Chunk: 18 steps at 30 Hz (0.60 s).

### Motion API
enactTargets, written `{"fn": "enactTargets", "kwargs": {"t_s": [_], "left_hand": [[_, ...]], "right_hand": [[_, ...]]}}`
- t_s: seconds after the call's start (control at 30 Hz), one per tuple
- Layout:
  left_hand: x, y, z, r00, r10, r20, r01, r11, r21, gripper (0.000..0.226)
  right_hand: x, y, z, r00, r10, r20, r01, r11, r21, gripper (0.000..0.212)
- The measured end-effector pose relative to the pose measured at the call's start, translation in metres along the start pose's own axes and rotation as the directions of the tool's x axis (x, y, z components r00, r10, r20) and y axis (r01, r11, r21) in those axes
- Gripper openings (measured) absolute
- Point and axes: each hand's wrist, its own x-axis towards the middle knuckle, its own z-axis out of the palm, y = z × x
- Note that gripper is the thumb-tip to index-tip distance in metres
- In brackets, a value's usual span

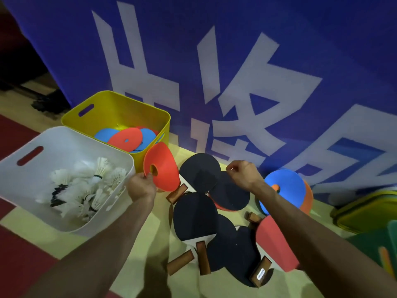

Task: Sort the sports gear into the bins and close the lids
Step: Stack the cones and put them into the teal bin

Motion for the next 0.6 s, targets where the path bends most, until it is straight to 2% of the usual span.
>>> {"fn": "enactTargets", "kwargs": {"t_s": [0.17, 0.3, 0.4, 0.47, 0.6], "left_hand": [[-0.013, -0.008, -0.001, 1.0, -0.023, -0.008, 0.022, 0.998, -0.055, 0.033], [-0.06, 0.023, -0.002, 0.999, 0.0, 0.052, 0.008, 0.989, -0.145, 0.023], [-0.099, 0.041, 0.01, 0.986, -0.001, 0.166, 0.044, 0.965, -0.259, 0.013], [-0.12, 0.047, 0.024, 0.973, -0.001, 0.229, 0.079, 0.941, -0.33, 0.018], [-0.155, 0.061, 0.059, 0.93, 0.011, 0.367, 0.151, 0.9, -0.409, 0.013]], "right_hand": [[-0.027, 0.029, -0.02, 0.999, 0.037, -0.022, -0.037, 0.999, 0.04, 0.024], [-0.045, 0.061, -0.031, 0.996, 0.08, -0.031, -0.077, 0.993, 0.093, 0.018], [-0.058, 0.09, -0.038, 0.992, 0.122, -0.037, -0.116, 0.984, 0.132, 0.022], [-0.065, 0.116, -0.041, 0.981, 0.188, -0.042, -0.18, 0.972, 0.155, 0.021], [-0.079, 0.171, -0.051, 0.941, 0.335, -0.047, -0.319, 0.925, 0.204, 0.016]]}}
